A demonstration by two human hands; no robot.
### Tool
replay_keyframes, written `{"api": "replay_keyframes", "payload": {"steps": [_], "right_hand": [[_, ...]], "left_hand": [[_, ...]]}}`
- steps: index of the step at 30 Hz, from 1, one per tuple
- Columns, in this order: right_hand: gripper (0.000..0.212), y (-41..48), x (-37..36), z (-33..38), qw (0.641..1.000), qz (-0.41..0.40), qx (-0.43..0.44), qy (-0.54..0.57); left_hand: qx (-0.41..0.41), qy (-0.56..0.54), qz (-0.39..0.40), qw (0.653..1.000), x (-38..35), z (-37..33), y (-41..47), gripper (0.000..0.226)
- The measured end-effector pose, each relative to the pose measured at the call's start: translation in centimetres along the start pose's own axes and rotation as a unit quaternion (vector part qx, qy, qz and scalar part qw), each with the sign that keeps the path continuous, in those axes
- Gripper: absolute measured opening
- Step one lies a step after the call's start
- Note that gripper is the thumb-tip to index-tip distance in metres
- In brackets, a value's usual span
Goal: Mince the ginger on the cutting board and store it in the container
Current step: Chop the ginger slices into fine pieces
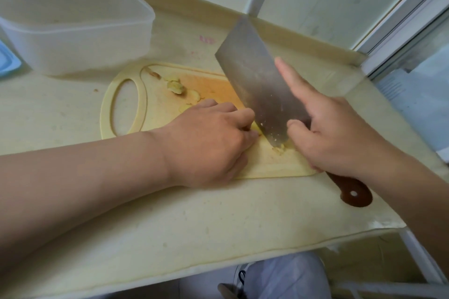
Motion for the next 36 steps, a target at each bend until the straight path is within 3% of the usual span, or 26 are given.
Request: {"api": "replay_keyframes", "payload": {"steps": [4, 14, 22, 28, 36], "right_hand": [[0.095, 3.2, -0.1, 1.7, 0.998, 0.059, -0.009, -0.023], [0.095, -0.5, -0.4, -0.1, 0.999, -0.028, -0.01, 0.023], [0.094, 3.2, -0.2, 2.7, 0.998, 0.041, 0.015, -0.045], [0.094, 1.8, -0.3, 1.4, 1.0, -0.003, 0.012, -0.01], [0.093, 0.4, 0.1, 0.9, 0.999, 0.022, 0.006, -0.036]], "left_hand": [[-0.006, 0.003, -0.002, 1.0, 0.0, 0.1, 0.0, 0.055], [0.005, 0.005, -0.002, 1.0, 0.0, 0.0, 0.0, 0.06], [0.0, 0.007, -0.003, 1.0, -0.1, -0.1, 0.1, 0.059], [-0.001, 0.011, -0.009, 1.0, 0.0, -0.1, 0.0, 0.057], [-0.002, 0.011, -0.021, 1.0, 0.0, -0.1, 0.1, 0.059]]}}
Point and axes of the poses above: each hand's wrist, its own y-axis towards the middle knuckle, its own x-axis out of the back of the hand, z = x × y, the point moved 4 cm from there along y, towards the middle knuckle, and after that the axes turned 7 degrees about -x, right-handed, at the moved point
